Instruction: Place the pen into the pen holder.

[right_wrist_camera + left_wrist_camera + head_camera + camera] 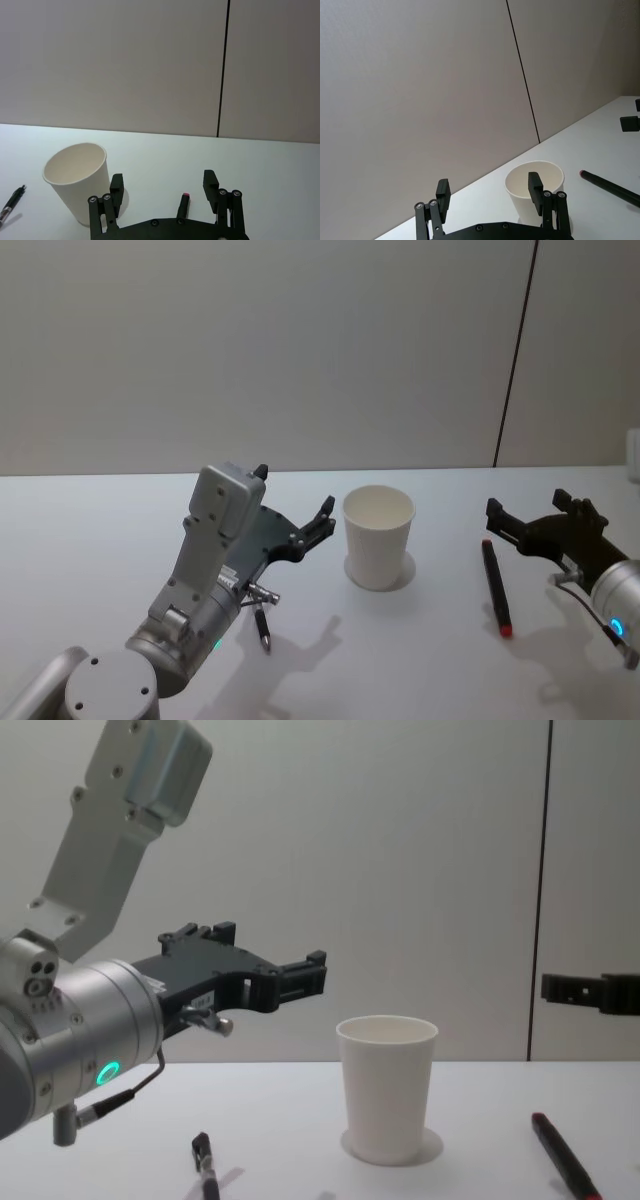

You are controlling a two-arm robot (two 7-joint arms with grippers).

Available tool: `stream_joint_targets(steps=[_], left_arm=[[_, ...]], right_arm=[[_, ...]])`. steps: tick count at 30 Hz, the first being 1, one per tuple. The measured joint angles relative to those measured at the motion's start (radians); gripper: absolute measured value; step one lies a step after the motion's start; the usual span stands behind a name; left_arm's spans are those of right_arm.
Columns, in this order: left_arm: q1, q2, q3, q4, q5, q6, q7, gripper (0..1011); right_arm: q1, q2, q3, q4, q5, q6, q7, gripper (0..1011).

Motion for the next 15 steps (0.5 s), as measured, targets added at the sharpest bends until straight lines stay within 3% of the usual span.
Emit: stream_joint_targets(steps=[15], left_arm=[[0.0, 0.0, 0.0, 0.0, 0.0, 0.0, 0.0, 1002]], right_arm=[[0.082, -0.026, 0.014, 0.053, 0.032, 0.179, -0.018, 1002]])
